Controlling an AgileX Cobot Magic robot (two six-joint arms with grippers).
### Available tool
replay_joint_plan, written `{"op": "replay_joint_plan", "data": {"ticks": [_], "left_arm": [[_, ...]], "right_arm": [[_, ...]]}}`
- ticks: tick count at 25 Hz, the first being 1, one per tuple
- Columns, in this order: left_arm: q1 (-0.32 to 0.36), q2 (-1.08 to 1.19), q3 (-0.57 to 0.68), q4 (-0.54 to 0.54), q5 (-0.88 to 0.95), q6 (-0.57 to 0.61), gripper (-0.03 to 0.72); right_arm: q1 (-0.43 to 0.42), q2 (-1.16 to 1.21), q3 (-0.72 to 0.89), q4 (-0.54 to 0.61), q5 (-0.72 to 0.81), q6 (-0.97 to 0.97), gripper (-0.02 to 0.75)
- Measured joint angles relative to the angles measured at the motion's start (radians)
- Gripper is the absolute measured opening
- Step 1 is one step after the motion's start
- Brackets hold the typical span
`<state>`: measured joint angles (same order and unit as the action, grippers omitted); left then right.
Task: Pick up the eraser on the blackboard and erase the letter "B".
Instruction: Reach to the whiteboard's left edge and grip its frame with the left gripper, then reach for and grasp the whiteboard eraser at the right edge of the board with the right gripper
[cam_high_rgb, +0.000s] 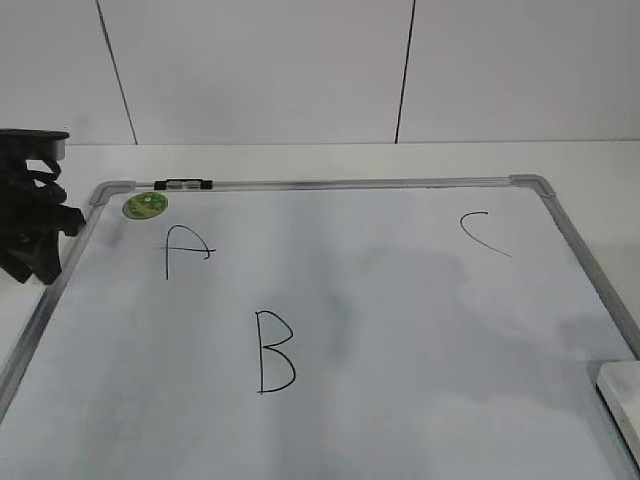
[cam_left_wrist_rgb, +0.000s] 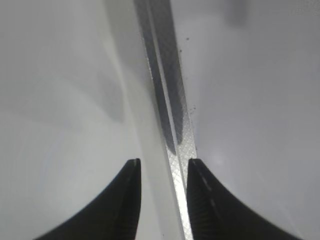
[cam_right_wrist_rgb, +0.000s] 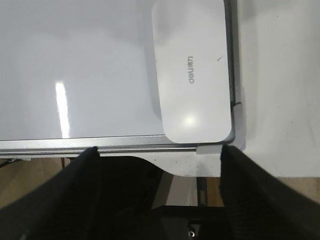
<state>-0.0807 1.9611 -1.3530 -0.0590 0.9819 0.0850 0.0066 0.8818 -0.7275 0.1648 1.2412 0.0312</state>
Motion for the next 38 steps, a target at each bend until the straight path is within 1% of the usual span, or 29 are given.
{"op": "replay_joint_plan", "data": {"ticks": [22, 23, 25, 27, 28, 31, 38], "left_arm": [[0.000, 0.069, -0.018, -0.019, 0.018, -0.016, 0.233], [0.000, 0.069, -0.018, -0.023, 0.018, -0.016, 0.222], [0.000, 0.069, -0.018, -0.027, 0.018, -0.016, 0.166], [0.000, 0.069, -0.018, -0.031, 0.020, -0.016, 0.072], [0.000, 0.069, -0.019, -0.035, 0.022, -0.026, 0.046], [0.000, 0.069, -0.019, -0.042, 0.022, -0.045, 0.028], [0.000, 0.069, -0.020, -0.042, 0.026, -0.053, 0.025]], "right_arm": [[0.000, 0.000, -0.004, 0.000, -0.002, 0.001, 0.571], [0.000, 0.000, -0.004, 0.000, -0.002, 0.001, 0.571], [0.000, 0.000, -0.004, 0.000, -0.002, 0.001, 0.571], [0.000, 0.000, -0.004, 0.000, -0.002, 0.001, 0.571], [0.000, 0.000, -0.004, 0.000, -0.002, 0.001, 0.571], [0.000, 0.000, -0.004, 0.000, -0.002, 0.001, 0.571], [0.000, 0.000, -0.004, 0.000, -0.002, 0.001, 0.575]]}}
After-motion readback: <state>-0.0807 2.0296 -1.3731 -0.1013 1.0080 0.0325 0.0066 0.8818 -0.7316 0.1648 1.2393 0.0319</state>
